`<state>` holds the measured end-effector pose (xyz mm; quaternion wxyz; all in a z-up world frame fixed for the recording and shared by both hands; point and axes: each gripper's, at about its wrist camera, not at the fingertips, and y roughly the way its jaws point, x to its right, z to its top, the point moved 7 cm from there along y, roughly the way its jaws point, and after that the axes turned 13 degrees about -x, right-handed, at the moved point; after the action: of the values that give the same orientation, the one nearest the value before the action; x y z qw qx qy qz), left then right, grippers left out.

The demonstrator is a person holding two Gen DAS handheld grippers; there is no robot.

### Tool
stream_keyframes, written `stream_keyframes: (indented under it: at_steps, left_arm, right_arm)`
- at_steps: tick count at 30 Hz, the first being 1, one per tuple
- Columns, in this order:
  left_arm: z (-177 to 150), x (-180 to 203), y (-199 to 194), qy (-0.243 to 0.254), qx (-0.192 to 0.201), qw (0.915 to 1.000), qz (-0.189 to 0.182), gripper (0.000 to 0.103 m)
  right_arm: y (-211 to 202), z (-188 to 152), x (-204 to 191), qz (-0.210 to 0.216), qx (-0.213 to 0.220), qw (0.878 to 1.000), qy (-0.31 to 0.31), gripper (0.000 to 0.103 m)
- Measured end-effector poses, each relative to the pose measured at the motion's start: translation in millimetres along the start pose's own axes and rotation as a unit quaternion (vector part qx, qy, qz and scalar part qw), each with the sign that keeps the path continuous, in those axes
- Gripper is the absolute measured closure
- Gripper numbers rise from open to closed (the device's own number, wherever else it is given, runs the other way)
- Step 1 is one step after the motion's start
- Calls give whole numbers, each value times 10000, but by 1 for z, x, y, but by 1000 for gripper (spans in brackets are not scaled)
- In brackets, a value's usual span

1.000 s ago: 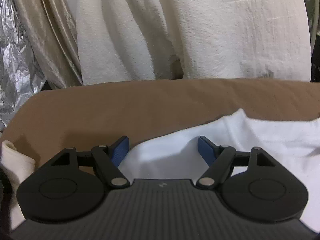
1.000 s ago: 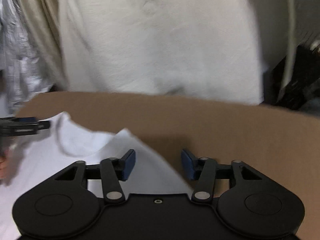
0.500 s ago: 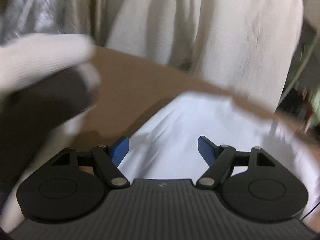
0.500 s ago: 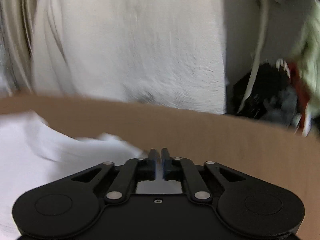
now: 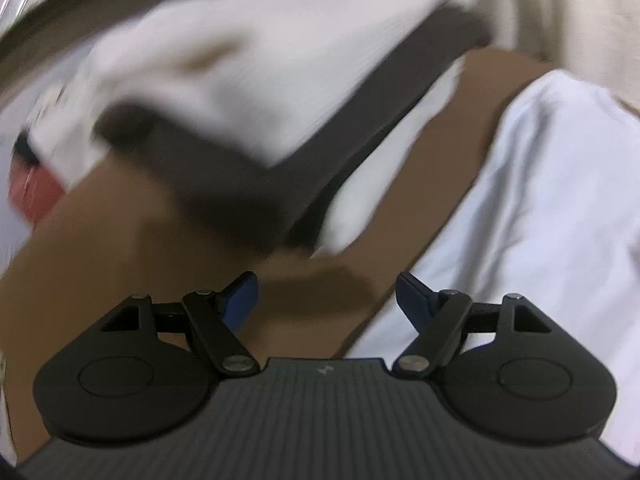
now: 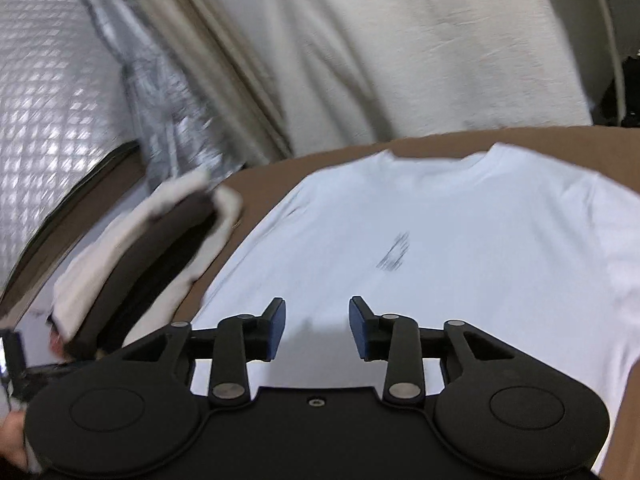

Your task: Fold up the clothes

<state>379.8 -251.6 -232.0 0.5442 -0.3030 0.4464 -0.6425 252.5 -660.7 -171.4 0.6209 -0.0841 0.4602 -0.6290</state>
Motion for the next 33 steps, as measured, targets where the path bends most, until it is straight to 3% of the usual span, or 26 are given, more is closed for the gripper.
stream_keyframes:
  at_steps: [2,6,7,8,10,11,12,13,16,17,18,20,22,24,26,28,33]
  left_arm:
    - [-8,-14,8,-191,-332,9988,-306,27]
    - [-16,-17,12,-468,-659,9864,-1428,27]
    - [-16,-14,16,-378,-716,9864,-1432,27]
    - [-18,-12,22,-276,-810,9891,-1197,27]
    - [-23,-12,38,10,-1072,9938,-290,23]
    - [-23,-11,40,115,-1060,9941,-207,16]
    - [-23,-10,42,221,-1046,9942,-124,16]
    - [-22,-9,43,288,-1043,9941,-101,16]
    - [-22,-11,51,-279,-1214,9870,-1015,9]
    - [-22,-10,52,-244,-1169,9873,-1049,12]
    - [-21,-7,49,-70,-1083,9892,-984,21]
    - [-16,-4,38,-21,-824,9907,-1085,100]
    - [-8,-9,24,-313,-509,9901,-1273,102]
    - [2,-20,1,-271,173,9968,-730,101]
    - [10,-28,-23,-217,802,9962,-273,101]
    - [13,-33,-42,-346,1205,9912,-432,101]
    - [19,-19,-58,-201,1626,9863,-169,101]
  right_arm:
    - [3,-19,-14,-19,-114,9998,-135,61]
    - [3,-44,-27,-18,-296,9995,-121,61]
    - [2,-50,-30,-16,-341,9994,-109,61]
    - [3,-55,-33,-35,-376,9992,-133,61]
    - [5,-60,-37,-143,-412,9988,-239,61]
    - [6,-63,-39,-196,-419,9985,-282,61]
    - [8,-66,-39,-241,-430,9983,-322,61]
    - [11,-68,-38,-289,-460,9979,-342,61]
    - [22,-74,-29,-508,-582,9965,-328,60]
    - [27,-75,-23,-683,-621,9952,-320,61]
    - [32,-76,-17,-893,-659,9933,-318,61]
    - [39,-78,-7,-1122,-732,9907,-247,60]
    - [44,-80,-2,-1065,-811,9909,-171,60]
    - [44,-80,1,-1070,-814,9908,-158,60]
    - [41,-80,1,-1099,-813,9904,-178,60]
    - [40,-80,3,-1171,-804,9896,-202,60]
    - [44,-81,7,-1251,-799,9887,-195,60]
